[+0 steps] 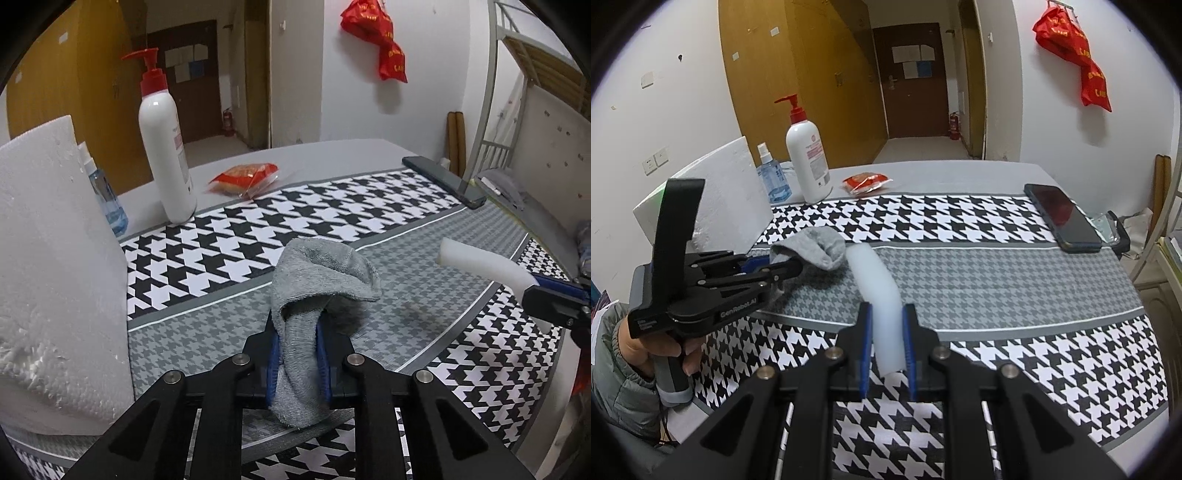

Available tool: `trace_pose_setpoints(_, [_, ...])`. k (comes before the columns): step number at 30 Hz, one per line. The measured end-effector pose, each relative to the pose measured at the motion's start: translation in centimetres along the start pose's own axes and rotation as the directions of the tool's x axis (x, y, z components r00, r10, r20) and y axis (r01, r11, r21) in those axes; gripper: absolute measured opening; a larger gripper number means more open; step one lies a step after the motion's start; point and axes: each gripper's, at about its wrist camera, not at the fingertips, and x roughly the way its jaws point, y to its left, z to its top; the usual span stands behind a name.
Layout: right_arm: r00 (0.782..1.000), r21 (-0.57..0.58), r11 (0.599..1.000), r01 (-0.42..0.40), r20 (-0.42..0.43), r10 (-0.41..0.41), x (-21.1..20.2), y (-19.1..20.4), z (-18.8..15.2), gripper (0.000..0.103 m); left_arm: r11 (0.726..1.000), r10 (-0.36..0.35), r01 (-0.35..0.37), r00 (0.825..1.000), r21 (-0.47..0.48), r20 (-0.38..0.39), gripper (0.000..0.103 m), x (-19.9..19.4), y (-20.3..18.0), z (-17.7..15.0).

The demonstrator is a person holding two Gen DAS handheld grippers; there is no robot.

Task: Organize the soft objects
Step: 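Lift the grey sock with the left tool while the right tool lifts the foam tube, then carry the sock and foam tube over the white foam box with both tools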

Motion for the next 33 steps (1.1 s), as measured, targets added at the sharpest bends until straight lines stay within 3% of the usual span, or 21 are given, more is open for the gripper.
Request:
trace_pose_setpoints(22, [0.995,0.083,0.996,0.030,0.096,-0.038,-1.3,-0.2,0.1,0.019,0.996,-0.084,0.087,0.991,-0.023,0.104,0.019,-3.4,-0.1,0.3])
trace_pose_setpoints(33, [0.989,0.080,0.995,0.052,0.134,-0.063,-2.4,1.0,0.3,0.019,0.992,-0.123,0.123,0.977,0.007,0.177,0.019,-7.1,-0.7,0.3])
